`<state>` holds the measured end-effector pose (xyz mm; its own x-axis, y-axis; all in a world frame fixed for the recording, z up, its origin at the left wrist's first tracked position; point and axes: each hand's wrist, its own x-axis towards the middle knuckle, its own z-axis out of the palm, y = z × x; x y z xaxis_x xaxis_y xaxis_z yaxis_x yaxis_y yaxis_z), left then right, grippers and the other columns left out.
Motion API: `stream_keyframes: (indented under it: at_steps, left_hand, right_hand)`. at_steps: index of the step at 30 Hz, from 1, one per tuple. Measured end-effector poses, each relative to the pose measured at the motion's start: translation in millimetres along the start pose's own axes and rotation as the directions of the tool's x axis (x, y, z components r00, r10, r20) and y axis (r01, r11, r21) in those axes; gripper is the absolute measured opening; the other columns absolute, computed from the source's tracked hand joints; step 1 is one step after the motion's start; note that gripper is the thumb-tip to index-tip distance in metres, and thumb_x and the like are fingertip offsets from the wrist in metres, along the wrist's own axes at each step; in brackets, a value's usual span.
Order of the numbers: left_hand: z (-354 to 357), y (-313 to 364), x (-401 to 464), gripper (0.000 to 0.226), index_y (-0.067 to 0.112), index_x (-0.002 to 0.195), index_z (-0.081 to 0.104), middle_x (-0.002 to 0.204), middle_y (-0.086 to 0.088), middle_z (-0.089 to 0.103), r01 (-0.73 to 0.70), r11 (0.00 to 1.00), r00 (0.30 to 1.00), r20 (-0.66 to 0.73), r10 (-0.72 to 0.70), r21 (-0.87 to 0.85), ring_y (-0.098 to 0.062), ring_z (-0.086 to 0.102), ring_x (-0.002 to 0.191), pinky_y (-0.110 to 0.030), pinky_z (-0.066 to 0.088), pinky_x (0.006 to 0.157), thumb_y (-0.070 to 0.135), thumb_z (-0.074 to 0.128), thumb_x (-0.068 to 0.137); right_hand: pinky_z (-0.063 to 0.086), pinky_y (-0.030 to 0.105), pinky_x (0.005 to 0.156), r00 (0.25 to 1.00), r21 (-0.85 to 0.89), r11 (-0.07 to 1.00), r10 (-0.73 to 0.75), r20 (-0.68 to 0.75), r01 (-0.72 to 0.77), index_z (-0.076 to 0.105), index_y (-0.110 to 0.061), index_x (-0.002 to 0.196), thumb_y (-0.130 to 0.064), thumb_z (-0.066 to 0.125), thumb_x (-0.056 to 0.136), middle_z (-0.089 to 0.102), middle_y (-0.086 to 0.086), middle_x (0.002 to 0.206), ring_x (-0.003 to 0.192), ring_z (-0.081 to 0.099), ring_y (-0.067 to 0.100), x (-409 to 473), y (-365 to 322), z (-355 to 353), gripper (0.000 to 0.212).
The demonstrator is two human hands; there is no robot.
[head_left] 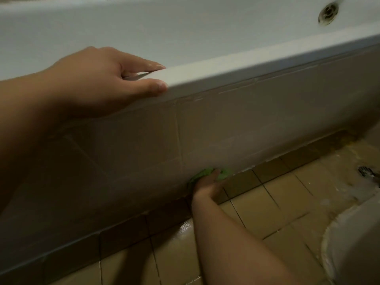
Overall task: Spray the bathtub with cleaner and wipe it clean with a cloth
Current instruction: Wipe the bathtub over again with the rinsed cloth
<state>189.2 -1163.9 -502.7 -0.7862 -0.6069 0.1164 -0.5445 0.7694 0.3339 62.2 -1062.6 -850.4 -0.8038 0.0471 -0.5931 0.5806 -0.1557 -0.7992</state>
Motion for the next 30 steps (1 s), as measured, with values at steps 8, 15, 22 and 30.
stream_keyframes:
  at_steps: [8,15,22,30]
  left_hand:
    - [2.3,-5.4,-2.4,0.082,0.058,0.137,0.054,0.139,0.013,0.064,0.024,0.998,1.000,-0.020,-0.022,0.061,-0.025,0.060,0.121,-0.039,0.041,0.091,0.095,0.033,0.066]
    - [1.3,-7.5,2.4,0.094,0.057,0.139,0.053,0.143,0.018,0.059,0.027,0.997,0.999,0.031,-0.029,0.069,-0.020,0.057,0.126,-0.038,0.040,0.093,0.101,0.029,0.060]
    - [-7.6,2.0,0.7,0.100,0.055,0.144,0.050,0.150,0.013,0.054,0.063,0.996,0.985,0.157,-0.073,0.066,-0.024,0.053,0.133,-0.041,0.040,0.101,0.100,0.025,0.058]
    - [-6.3,18.3,10.1,0.103,0.057,0.147,0.040,0.150,0.009,0.054,0.067,0.997,0.965,0.249,-0.077,0.048,-0.023,0.055,0.127,-0.036,0.039,0.092,0.101,0.021,0.056]
  right_hand:
    - [0.042,0.038,0.110,1.000,0.044,0.999,-0.011,0.003,0.011,0.042,-0.016,0.152,-0.043,0.047,0.106,0.056,0.008,0.143,0.129,0.055,0.027,2.1,5.7,5.4,0.054]
    - [0.054,0.054,0.100,0.990,0.038,0.991,0.122,0.076,-0.125,0.063,-0.029,0.127,-0.081,0.045,0.073,0.071,0.005,0.124,0.110,0.068,0.029,61.8,31.1,11.4,0.076]
    - [0.043,0.044,0.098,0.991,-0.230,0.971,-0.093,-0.100,0.067,0.036,-0.007,0.150,-0.040,0.037,0.110,0.048,0.023,0.146,0.128,0.051,0.041,-38.1,-163.1,9.1,0.052]
    - [0.031,0.043,0.117,0.775,-0.286,0.730,-0.516,0.364,0.621,-0.006,-0.026,0.164,-0.083,0.050,0.080,0.021,0.008,0.166,0.150,0.029,0.031,-78.9,-212.2,-29.5,0.116]
